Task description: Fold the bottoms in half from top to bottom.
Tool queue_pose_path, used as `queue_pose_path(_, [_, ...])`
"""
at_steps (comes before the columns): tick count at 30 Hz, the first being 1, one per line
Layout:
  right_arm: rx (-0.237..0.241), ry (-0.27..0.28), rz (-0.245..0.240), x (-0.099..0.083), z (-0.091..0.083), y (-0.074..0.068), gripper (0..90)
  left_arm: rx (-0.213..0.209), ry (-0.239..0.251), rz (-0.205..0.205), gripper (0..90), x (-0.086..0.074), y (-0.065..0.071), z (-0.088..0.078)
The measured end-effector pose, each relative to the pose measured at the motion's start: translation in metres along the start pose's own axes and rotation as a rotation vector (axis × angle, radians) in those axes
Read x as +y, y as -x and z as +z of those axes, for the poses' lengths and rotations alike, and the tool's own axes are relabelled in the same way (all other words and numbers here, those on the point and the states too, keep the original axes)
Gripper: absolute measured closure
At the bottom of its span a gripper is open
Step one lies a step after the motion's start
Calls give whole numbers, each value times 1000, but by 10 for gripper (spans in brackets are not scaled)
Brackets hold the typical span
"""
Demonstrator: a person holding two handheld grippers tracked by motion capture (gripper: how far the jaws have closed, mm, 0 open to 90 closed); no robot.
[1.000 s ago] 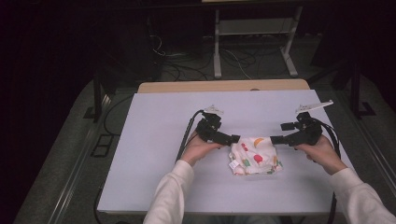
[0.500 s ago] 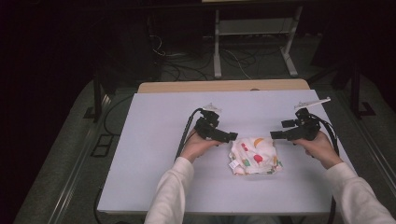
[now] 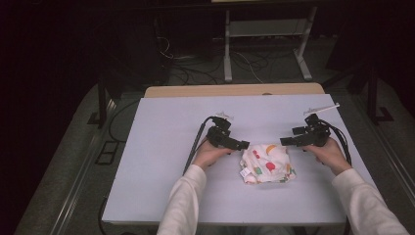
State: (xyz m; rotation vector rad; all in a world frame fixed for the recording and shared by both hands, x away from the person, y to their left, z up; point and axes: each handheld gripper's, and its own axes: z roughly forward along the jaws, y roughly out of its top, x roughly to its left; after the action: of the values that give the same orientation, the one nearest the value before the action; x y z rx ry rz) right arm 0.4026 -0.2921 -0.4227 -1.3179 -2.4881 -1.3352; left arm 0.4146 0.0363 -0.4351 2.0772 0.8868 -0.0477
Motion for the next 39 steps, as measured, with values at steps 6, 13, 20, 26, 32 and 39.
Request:
queue_pose_path(6, [9,-25,-1,-2,7,4,53,-24,-5,-5,0,-2,1,8])
queue_pose_path(13, [17,-16,10,-6,11,11,153,-59,-21,-11,71,-5,1,13])
queue_pose_path(20, [28,-32,-13,-11,15,15,341,-117,-27,-38,201,-6,0,16])
queue_pose_path(26, [44,-40,-39,-11,20,15,524,-115,-37,-18,400,-6,3,19])
queue_pose_path(32, [9,-66,-70,-11,25,10,711,-124,-60,-35,578,-8,2,22])
queue_pose_path(39, [2,-85,-102,-11,27,5,883,-129,-61,-12,788,-8,6,23])
